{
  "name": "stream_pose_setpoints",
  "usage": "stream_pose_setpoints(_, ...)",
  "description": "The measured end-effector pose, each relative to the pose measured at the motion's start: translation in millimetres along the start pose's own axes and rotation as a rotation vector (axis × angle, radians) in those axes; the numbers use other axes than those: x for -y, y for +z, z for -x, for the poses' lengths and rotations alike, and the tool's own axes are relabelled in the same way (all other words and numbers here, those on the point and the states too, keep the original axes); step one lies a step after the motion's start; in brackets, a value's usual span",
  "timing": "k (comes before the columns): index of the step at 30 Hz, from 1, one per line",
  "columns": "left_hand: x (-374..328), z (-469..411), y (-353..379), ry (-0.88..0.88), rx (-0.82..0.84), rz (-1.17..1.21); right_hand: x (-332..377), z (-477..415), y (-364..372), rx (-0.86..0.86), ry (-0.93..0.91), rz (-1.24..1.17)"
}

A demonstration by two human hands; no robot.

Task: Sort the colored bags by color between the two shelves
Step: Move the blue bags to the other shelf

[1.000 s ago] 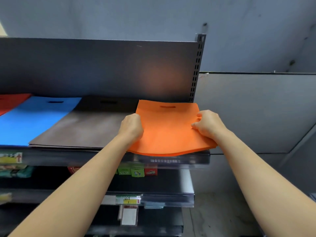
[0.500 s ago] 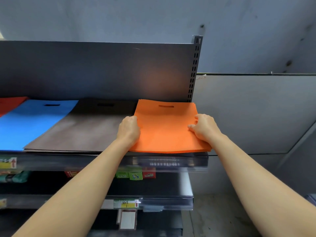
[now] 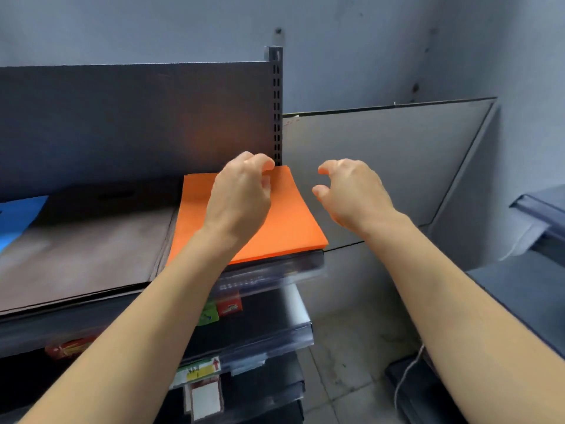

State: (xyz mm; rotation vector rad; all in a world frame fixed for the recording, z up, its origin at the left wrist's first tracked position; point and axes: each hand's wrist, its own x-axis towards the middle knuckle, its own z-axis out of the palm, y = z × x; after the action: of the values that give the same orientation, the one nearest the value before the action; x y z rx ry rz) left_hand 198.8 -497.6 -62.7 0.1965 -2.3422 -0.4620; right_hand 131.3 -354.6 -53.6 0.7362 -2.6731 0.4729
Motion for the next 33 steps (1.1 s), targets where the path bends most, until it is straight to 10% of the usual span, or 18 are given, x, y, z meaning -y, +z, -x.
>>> stream_pose_setpoints(17, -274.6, 27.8, 100.9, 0.602, 0.268, 0.570, -193.6, 182.2, -149.1, -0.306, 0.739, 0.260)
stream_pose_setpoints(33, -462.1, 41.6, 201.3, 0.618, 0.512, 0.548, -350.1, 257.3, -235.3, -0.372, 1.062, 0.264)
